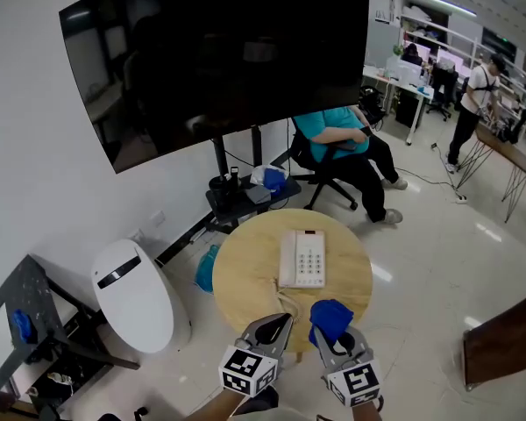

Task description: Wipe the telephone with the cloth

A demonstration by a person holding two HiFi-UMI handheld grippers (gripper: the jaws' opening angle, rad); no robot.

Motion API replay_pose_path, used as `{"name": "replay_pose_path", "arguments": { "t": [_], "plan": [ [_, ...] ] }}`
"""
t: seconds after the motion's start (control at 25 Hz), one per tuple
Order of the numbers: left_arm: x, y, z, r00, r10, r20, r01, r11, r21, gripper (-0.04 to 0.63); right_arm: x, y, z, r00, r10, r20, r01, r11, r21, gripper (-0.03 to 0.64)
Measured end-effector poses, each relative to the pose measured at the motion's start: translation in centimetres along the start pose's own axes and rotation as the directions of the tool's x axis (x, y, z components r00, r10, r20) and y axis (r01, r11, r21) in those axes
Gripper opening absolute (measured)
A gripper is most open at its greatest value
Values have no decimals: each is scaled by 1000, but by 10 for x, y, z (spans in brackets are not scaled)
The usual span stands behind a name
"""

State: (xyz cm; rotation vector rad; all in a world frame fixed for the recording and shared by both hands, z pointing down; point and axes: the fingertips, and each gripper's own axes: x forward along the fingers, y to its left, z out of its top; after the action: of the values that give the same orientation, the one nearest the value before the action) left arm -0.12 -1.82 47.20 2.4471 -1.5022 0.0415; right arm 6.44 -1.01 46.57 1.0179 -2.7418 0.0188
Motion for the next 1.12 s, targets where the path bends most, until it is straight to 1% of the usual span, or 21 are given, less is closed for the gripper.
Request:
{"name": "replay_pose_path", "arguments": {
  "t": [0.4, 0.6, 0.76, 1.0, 1.12],
  "plan": [
    [39, 44, 14, 999, -43, -8, 43, 999, -21, 2, 51, -20, 4, 999, -37, -40, 37, 999, 15, 61],
    [50, 63, 19, 998, -63, -1, 63, 998, -27, 2, 70, -25, 6, 996, -67, -53, 69, 997, 21, 61],
    [57, 77, 21, 997, -80, 0, 80, 996, -32, 2, 85, -22, 7, 995, -76, -66, 77, 997, 7, 61],
    [66, 96, 18, 997, -71, 1, 71, 997, -23, 2, 104, -23, 7, 993, -85, -76, 85, 996, 2, 61],
    [70, 106, 20, 998, -68, 5, 68, 997, -31, 2, 113, -24, 10, 993, -89, -73, 89, 996, -8, 61]
  ]
}}
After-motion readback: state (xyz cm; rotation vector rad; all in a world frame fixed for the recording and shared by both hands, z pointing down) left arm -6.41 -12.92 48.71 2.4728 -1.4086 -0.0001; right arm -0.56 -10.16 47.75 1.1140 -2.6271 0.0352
